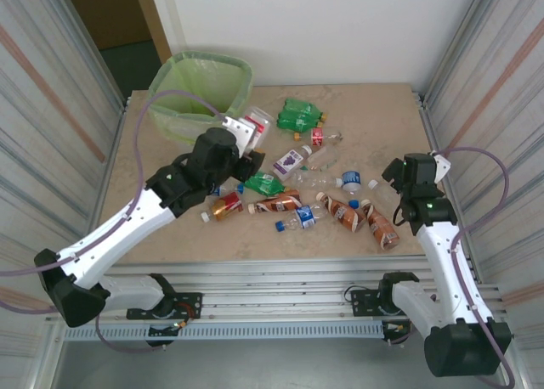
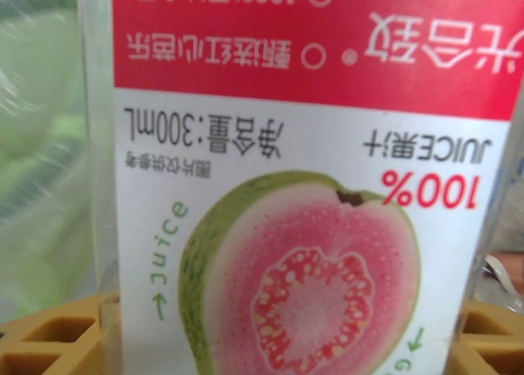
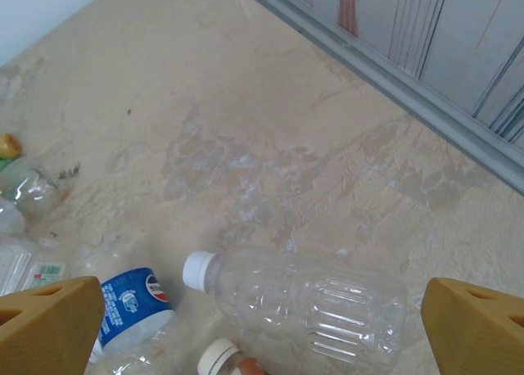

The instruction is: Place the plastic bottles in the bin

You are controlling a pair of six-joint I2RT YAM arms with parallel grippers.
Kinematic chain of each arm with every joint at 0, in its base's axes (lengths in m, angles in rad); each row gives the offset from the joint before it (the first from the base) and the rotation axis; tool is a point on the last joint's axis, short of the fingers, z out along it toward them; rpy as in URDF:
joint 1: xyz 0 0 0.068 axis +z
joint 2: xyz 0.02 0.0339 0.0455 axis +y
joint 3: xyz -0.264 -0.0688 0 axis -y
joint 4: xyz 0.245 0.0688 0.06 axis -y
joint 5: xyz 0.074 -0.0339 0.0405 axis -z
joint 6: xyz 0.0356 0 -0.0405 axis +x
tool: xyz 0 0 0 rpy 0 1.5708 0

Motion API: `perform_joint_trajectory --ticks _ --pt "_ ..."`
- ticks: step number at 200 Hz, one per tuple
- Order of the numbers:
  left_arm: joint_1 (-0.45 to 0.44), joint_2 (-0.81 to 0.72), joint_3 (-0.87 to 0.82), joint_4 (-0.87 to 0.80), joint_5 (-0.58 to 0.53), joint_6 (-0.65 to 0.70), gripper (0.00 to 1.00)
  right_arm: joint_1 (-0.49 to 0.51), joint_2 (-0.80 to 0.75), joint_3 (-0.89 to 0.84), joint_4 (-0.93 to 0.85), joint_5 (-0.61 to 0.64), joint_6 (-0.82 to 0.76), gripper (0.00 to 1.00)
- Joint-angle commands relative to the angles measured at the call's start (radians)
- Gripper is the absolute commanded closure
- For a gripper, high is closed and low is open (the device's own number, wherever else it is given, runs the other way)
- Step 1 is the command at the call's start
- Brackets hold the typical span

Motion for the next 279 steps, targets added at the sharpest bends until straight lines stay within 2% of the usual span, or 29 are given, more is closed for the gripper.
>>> perform_joint_trajectory --ticks 1,102,150,204,279 --pt "0.063 0.015 0.081 0.081 -0.026 0.090 0.55 0.005 -0.027 0.022 -0.031 0.028 -0.007 0.02" --pt "0.322 0.156 0.346 0.113 0.141 0.095 0.54 0.005 -0.092 0.027 -0.048 0.042 0.017 0.02" --pt "0.423 0.298 0.537 0.007 0.194 0.100 0.55 0.005 -0.088 0.035 -0.053 0.027 0.024 0.02" --pt "0.494 0.444 0.679 -0.114 0.237 0.110 0.54 0.006 -0.079 0.046 -0.069 0.027 0.027 0.02" --pt "0.540 0.599 0.784 -0.244 0.214 0.156 0.54 0.005 -0.054 0.057 -0.077 0.030 0.028 0.02"
